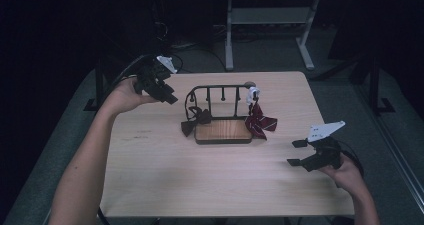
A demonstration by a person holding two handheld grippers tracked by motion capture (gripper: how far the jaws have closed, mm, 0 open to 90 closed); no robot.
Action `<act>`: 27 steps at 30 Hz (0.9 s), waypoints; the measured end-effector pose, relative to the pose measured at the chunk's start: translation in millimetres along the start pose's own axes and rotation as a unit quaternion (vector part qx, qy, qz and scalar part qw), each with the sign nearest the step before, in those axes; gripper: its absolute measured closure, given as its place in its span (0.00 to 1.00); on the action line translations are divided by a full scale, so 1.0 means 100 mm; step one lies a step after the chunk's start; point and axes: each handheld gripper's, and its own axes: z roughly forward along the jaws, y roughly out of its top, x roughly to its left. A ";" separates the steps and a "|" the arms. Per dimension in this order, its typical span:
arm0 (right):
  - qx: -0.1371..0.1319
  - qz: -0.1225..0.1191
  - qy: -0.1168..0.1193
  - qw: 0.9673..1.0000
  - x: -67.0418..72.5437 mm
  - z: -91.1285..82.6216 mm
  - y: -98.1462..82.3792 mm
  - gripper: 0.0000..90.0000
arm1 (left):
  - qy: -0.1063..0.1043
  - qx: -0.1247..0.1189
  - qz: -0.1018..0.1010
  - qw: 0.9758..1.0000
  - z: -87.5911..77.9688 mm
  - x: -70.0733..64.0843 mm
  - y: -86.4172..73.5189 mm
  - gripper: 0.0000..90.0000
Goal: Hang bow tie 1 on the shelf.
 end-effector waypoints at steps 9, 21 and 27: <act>0.003 0.000 -0.006 1.000 0.01 0.01 0.01 0.30 | -0.003 -0.002 -0.004 1.000 0.02 -0.05 -0.09 0.55; 0.001 0.009 -0.010 1.000 -0.01 -0.02 0.00 0.30 | -0.014 0.006 0.005 1.000 0.01 -0.11 -0.16 0.48; 0.001 0.011 -0.012 1.000 -0.01 -0.03 -0.02 0.30 | -0.016 -0.002 0.008 1.000 -0.01 -0.13 -0.23 0.46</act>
